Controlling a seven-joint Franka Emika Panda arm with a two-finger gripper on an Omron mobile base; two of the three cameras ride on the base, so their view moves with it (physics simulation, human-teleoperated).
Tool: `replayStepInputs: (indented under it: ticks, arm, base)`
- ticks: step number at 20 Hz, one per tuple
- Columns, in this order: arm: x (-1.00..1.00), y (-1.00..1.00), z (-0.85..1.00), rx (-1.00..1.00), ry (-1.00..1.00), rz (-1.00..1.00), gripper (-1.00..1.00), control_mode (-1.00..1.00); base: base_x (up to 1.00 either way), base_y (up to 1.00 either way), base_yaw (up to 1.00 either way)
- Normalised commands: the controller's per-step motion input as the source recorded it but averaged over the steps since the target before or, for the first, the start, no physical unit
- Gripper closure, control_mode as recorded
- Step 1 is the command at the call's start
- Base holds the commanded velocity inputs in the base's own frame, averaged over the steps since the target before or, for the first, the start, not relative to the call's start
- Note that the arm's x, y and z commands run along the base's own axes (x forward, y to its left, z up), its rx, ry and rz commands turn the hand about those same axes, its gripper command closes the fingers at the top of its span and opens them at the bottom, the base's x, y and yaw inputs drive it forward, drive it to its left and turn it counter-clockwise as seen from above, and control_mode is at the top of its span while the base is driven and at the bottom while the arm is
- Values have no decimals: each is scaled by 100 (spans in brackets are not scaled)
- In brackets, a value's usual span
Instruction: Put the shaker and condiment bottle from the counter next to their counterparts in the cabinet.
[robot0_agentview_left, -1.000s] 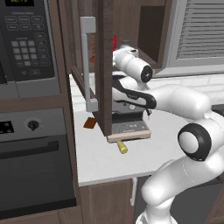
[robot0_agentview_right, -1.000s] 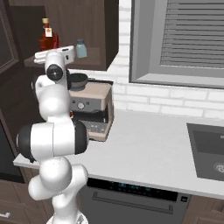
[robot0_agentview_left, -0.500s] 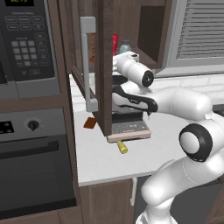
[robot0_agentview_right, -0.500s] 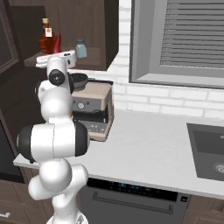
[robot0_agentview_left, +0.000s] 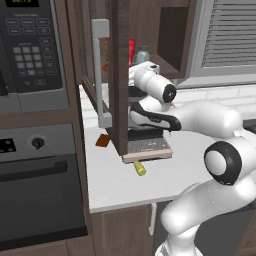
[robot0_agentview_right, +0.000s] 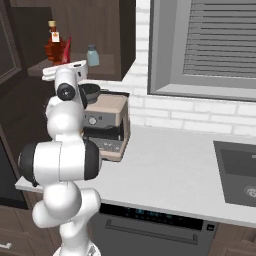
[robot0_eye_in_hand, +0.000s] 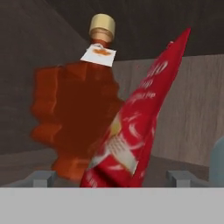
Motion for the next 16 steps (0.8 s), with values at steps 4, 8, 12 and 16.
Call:
replayStepInputs:
  ticks: [4,8,12,16]
  arm:
    - [-26,0,-3,0,-5,-1,-100,-100]
    - [-60,0,0,0,-14,-2,-100,-100]
    - [-75,0,0,0,-17,-2,-100,-100]
    - [-82,1,-1,-1,-18,0,-100,-100]
  base:
    - [0,0,0]
    - [0,0,0]
    - [0,0,0]
    - [0,0,0]
